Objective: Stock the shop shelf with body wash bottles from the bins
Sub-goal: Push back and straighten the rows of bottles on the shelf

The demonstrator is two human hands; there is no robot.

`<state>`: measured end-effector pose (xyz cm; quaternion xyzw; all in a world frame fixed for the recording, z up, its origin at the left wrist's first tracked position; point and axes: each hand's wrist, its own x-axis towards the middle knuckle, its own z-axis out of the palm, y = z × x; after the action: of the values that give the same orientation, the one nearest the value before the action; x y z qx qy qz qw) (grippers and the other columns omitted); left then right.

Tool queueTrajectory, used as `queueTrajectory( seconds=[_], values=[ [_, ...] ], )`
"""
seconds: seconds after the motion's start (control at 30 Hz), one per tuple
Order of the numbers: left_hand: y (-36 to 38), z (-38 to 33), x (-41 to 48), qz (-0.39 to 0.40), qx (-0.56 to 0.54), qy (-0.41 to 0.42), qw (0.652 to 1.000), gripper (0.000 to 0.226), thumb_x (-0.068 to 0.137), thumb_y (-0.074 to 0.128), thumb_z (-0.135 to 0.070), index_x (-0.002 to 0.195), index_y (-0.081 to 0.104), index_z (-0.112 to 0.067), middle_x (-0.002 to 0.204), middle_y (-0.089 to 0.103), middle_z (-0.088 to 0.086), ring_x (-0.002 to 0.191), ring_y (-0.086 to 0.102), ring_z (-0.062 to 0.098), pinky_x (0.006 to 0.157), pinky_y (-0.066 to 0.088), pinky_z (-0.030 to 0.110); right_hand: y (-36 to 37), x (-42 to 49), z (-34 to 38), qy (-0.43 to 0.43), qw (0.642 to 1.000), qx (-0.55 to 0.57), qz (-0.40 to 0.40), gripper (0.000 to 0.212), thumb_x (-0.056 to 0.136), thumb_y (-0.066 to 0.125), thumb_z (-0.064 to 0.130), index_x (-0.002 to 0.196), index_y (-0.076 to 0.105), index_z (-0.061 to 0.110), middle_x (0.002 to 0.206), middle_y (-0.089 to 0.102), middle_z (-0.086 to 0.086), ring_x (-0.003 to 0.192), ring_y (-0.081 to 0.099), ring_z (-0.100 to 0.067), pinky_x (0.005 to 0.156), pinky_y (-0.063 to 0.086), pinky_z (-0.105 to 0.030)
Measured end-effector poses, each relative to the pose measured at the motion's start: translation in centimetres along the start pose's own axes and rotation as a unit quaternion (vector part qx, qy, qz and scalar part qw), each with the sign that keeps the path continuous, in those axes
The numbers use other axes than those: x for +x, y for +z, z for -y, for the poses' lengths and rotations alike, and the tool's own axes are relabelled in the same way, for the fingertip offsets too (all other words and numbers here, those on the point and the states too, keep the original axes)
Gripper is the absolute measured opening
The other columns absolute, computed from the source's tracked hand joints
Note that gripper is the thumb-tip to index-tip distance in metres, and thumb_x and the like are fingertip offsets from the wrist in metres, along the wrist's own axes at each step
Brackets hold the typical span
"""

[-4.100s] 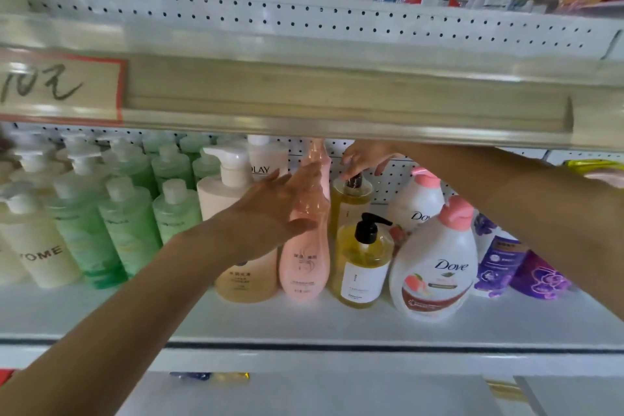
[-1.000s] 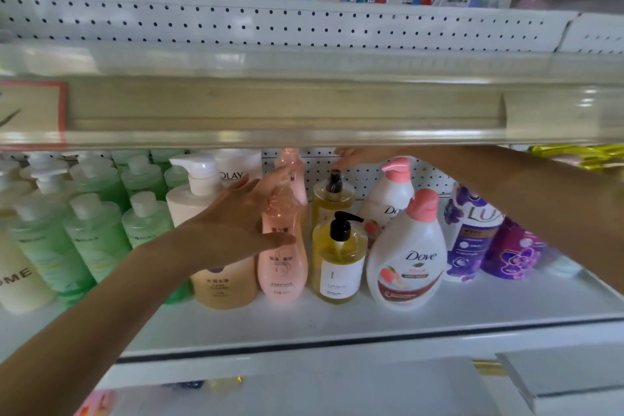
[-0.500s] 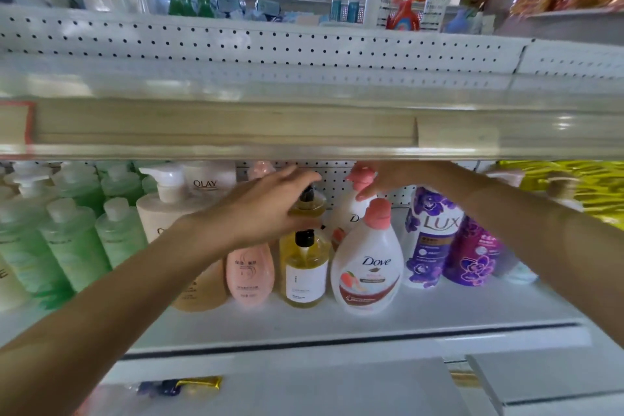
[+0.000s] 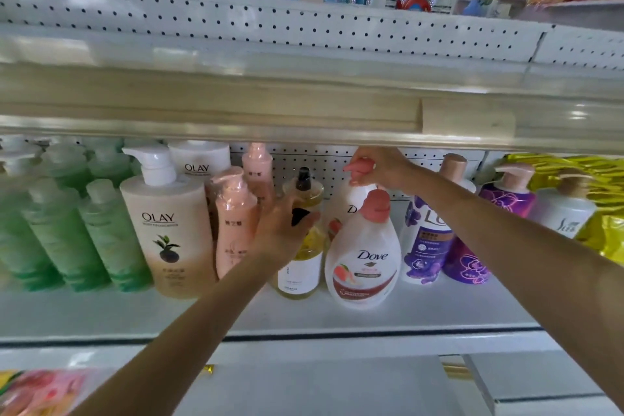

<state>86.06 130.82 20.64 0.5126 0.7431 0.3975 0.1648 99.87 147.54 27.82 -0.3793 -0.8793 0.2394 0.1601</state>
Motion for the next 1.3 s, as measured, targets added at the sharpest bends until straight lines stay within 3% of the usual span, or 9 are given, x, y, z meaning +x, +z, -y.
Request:
queueTrajectory(
  seconds=[0.1, 0.3, 0.43, 0.53, 0.67, 0.8, 1.07, 1.2, 1.3],
  values=[
    [0.8, 0.3, -1.0, -0.016, -0.098, -0.003, 0.995, 0.024, 0.095, 0.054, -0.034, 0.113, 0.054, -0.018, 0.092, 0.056, -0.01, 0.083, 0.055, 0.007, 0.075, 0.04, 0.02, 0.2, 0.1, -0.1, -0.015, 0.999, -0.001, -0.03, 0.037, 0.073, 0.08, 0.013, 0.107, 0.066, 0.006, 0.096, 0.061, 0.001, 0.091, 0.051, -0.011, 0.06, 0.035, -0.002],
    [2.2, 1.5, -1.5, -0.068, -0.154, 0.005, 0.986, 0.033, 0.091, 0.055, -0.04, 0.118, 0.057, -0.022, 0.122, 0.062, 0.001, 0.106, 0.059, 0.016, 0.085, 0.039, 0.021, 1.1, 0.3, -1.0, -0.014, 0.995, 0.06, -0.074, 0.037, 0.069, 0.083, 0.011, 0.103, 0.07, 0.014, 0.101, 0.068, -0.008, 0.101, 0.062, -0.026, 0.093, 0.049, -0.037],
    [2.4, 1.8, -1.5, -0.063, -0.167, 0.008, 0.984, 0.033, 0.09, 0.058, -0.037, 0.118, 0.056, -0.02, 0.115, 0.063, -0.004, 0.101, 0.057, 0.01, 0.082, 0.04, 0.016, 1.5, 0.3, -1.1, -0.02, 0.993, 0.075, -0.089, 0.034, 0.068, 0.083, 0.007, 0.099, 0.07, 0.014, 0.098, 0.068, -0.011, 0.102, 0.062, -0.033, 0.093, 0.049, -0.049],
    [2.3, 2.1, -1.4, -0.052, -0.189, 0.011, 0.981, 0.027, 0.09, 0.056, -0.037, 0.114, 0.056, -0.025, 0.109, 0.063, -0.008, 0.1, 0.057, 0.008, 0.08, 0.039, 0.006, 1.5, 0.5, -1.0, -0.022, 0.993, 0.073, -0.093, 0.033, 0.07, 0.082, 0.006, 0.1, 0.07, 0.013, 0.097, 0.067, -0.009, 0.102, 0.062, -0.029, 0.094, 0.05, -0.044],
    [2.6, 2.8, -1.0, -0.061, -0.198, 0.019, 0.978, 0.036, 0.077, 0.045, -0.067, 0.105, 0.052, -0.046, 0.132, 0.055, 0.008, 0.121, 0.052, 0.025, 0.105, 0.041, 0.042, 1.3, 1.4, -0.8, -0.004, 0.993, 0.052, -0.103, 0.03, 0.072, 0.079, 0.005, 0.1, 0.07, 0.012, 0.092, 0.064, -0.004, 0.092, 0.059, -0.018, 0.088, 0.049, -0.03],
    [3.0, 3.1, -0.7, -0.07, -0.197, 0.015, 0.978, 0.059, 0.069, 0.039, -0.086, 0.105, 0.056, -0.043, 0.133, 0.054, 0.01, 0.124, 0.049, 0.031, 0.104, 0.04, 0.05, 0.8, 2.1, -0.7, 0.027, 0.993, 0.078, -0.085, 0.03, 0.078, 0.075, 0.003, 0.106, 0.068, 0.011, 0.087, 0.062, 0.002, 0.088, 0.056, -0.013, 0.067, 0.045, -0.009],
    [3.5, 3.5, -0.4, -0.085, -0.187, 0.025, 0.978, 0.052, 0.065, 0.033, -0.093, 0.107, 0.047, -0.065, 0.142, 0.048, 0.009, 0.132, 0.043, 0.029, 0.108, 0.037, 0.048, 0.3, 3.1, -1.3, 0.057, 0.993, 0.094, -0.046, 0.023, 0.08, 0.073, 0.006, 0.09, 0.065, 0.025, 0.092, 0.065, 0.006, 0.104, 0.06, -0.022, 0.099, 0.047, -0.036],
    [3.3, 3.4, -0.6, -0.08, -0.199, 0.029, 0.976, 0.06, 0.072, 0.036, -0.087, 0.115, 0.054, -0.048, 0.137, 0.052, 0.009, 0.128, 0.047, 0.028, 0.107, 0.039, 0.046, 0.5, 2.9, -1.1, 0.044, 0.992, 0.102, -0.065, 0.024, 0.082, 0.07, 0.003, 0.1, 0.064, 0.018, 0.083, 0.061, 0.011, 0.094, 0.056, -0.014, 0.083, 0.047, -0.023],
    [3.0, 2.8, -0.9, -0.066, -0.227, 0.022, 0.971, 0.044, 0.091, 0.048, -0.055, 0.121, 0.058, -0.026, 0.118, 0.064, 0.001, 0.111, 0.058, 0.019, 0.092, 0.044, 0.024, 0.7, 2.8, -0.6, 0.052, 0.993, 0.088, -0.057, 0.024, 0.085, 0.067, 0.004, 0.103, 0.062, 0.018, 0.085, 0.058, 0.012, 0.093, 0.054, -0.014, 0.067, 0.041, -0.017]
  ],
)
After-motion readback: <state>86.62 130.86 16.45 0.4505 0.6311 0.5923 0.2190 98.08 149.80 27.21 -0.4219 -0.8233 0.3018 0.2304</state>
